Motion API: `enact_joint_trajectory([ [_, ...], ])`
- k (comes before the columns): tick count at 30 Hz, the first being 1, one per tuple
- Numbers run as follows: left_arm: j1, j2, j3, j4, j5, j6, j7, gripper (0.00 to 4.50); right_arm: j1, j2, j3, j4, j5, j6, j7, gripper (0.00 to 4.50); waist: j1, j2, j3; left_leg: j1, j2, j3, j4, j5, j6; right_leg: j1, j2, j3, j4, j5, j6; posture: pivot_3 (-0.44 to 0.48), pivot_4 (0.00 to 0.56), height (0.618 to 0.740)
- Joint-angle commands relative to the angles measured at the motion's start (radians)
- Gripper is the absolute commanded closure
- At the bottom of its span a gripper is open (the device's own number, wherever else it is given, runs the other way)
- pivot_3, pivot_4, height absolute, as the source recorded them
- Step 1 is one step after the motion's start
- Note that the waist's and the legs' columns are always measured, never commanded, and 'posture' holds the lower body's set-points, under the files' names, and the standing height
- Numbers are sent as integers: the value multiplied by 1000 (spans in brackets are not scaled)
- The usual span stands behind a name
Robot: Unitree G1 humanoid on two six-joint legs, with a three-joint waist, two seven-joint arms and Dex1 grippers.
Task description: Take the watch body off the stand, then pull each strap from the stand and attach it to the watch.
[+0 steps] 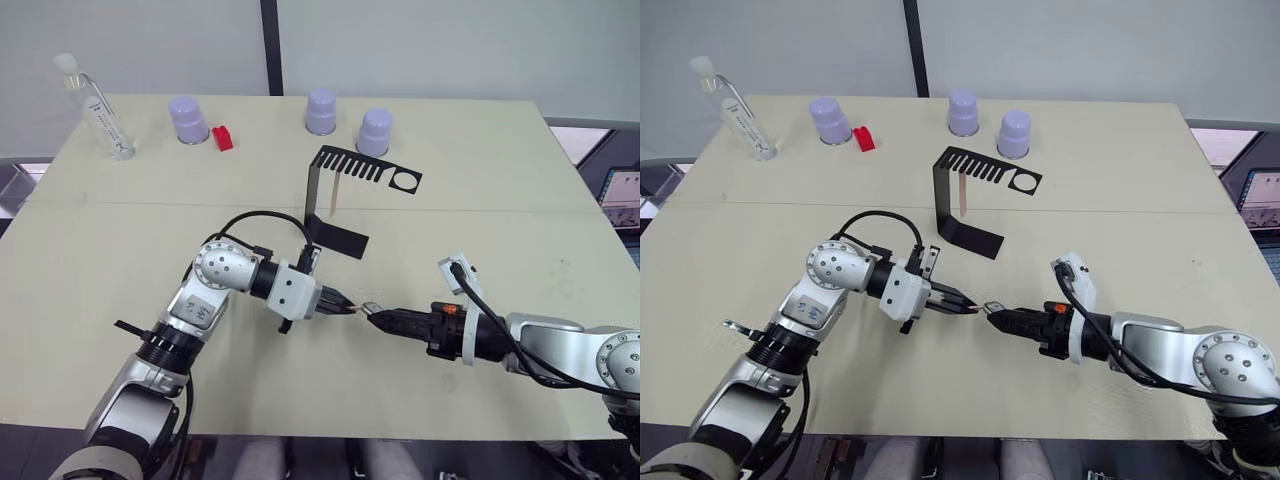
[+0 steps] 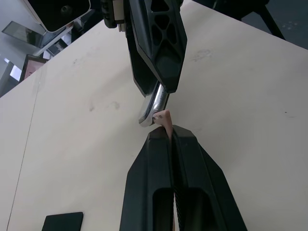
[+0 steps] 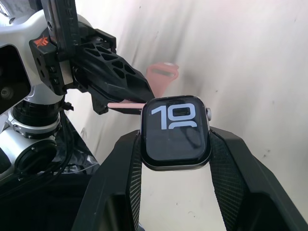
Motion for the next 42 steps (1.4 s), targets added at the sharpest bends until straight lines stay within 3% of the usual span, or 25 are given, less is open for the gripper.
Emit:
enact_joint_trajectory([
  [1, -18, -27, -19, -22, -2, -1, 19, 4500, -32, 11, 8, -34, 26, 5, 25, 3009, 0, 0, 0, 0, 0, 0, 0, 0, 0, 0, 0, 0, 0, 0, 0, 0, 150, 740],
  [42, -35, -92, -51, 10, 82, -23, 76, 4500, -125, -10, 53, -9, 26, 54, 20, 3009, 0, 0, 0, 0, 0, 0, 0, 0, 0, 0, 0, 0, 0, 0, 0, 0, 150, 740],
])
